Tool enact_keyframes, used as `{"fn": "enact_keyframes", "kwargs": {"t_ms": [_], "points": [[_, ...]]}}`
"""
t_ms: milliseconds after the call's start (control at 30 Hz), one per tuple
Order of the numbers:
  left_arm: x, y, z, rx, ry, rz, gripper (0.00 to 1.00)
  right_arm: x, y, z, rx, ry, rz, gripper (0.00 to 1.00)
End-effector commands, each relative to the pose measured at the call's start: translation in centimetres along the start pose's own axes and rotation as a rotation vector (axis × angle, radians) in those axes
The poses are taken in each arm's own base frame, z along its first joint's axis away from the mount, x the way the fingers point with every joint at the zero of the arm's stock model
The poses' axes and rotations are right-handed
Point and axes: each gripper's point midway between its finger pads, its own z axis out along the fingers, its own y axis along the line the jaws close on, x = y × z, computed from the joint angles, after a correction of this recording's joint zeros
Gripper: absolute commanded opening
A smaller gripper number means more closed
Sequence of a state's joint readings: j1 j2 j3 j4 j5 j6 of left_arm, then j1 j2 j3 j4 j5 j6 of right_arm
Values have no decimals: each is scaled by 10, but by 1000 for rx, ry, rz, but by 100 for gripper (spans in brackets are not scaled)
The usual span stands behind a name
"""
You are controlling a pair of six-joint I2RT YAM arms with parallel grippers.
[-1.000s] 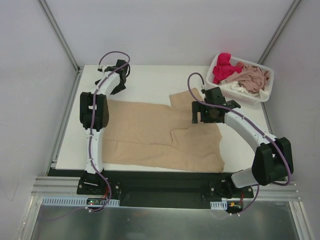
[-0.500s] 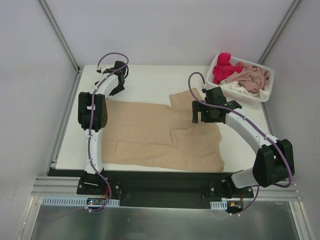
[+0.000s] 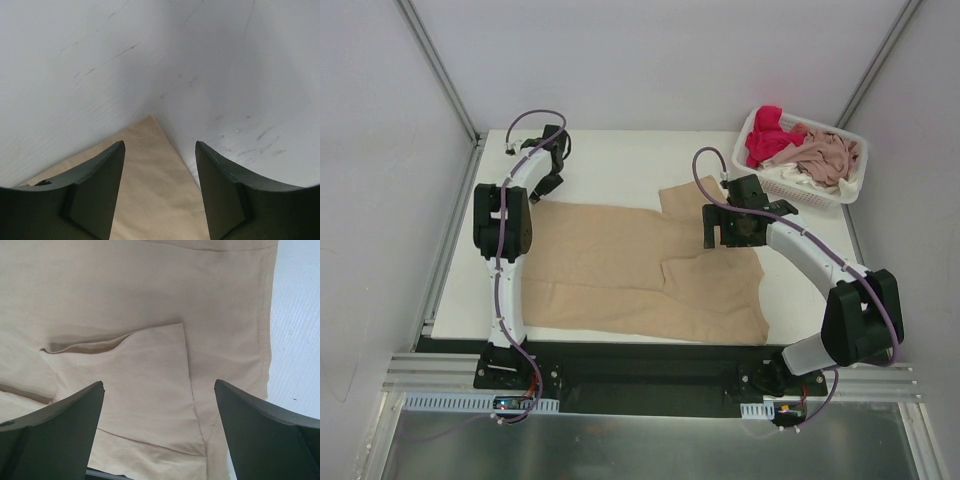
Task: Fold and stack the t-shirts
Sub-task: Fold the flattened tshirt in 1/3 of the way, then grap the side of the flattened tshirt furthest away from the robot with both arms
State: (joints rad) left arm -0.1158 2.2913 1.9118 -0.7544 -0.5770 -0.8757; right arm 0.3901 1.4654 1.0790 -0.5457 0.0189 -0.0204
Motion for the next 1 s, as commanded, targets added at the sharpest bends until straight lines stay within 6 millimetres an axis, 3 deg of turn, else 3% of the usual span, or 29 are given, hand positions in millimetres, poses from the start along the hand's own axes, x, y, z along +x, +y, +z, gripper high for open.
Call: {"fn": "enact_keyframes", "kwargs": {"t_ms": [0,200,267,400,500,567,633,700,733,767,800,833,867,967], "points": [[6,13,7,-56,48,-38,54,-14,2,-4,-6,-23,-13,97],[17,13,10,-87,115,-22,50,-14,1,-4,-3,-21,-16,97],[23,12,10,-88,147,-9,44,-14,2,-4,-9,-19,-16,97],[23,12,11,-95,154,-3,24,-14,3,-6,-13,-21,-18,97],[25,13,11,-97,162,-5,4,-19,4,-7,-16,-35,-18,97],[27,14,11,-100,167,-4,0,-26,3,-5,-3,-41,-16,97],[27,14,10,-100,164,-4,0,-50,6,-10,2,-88,-25,97],[26,15,10,-101,161,-5,0,-69,3,-1,40,-99,-31,97],[26,16,10,-103,161,-1,0,-99,7,-8,40,-161,-34,97],[26,17,9,-103,161,1,0,-105,3,8,71,-138,-47,97],[25,15,9,-96,157,3,0,-117,1,13,85,-146,-47,97],[26,13,9,-83,164,10,0,-149,4,5,83,-212,-42,97],[26,13,10,-77,164,27,0,-152,-2,28,99,-175,-37,97],[26,12,10,-66,161,30,0,-192,-9,51,116,-202,-2,97]]}}
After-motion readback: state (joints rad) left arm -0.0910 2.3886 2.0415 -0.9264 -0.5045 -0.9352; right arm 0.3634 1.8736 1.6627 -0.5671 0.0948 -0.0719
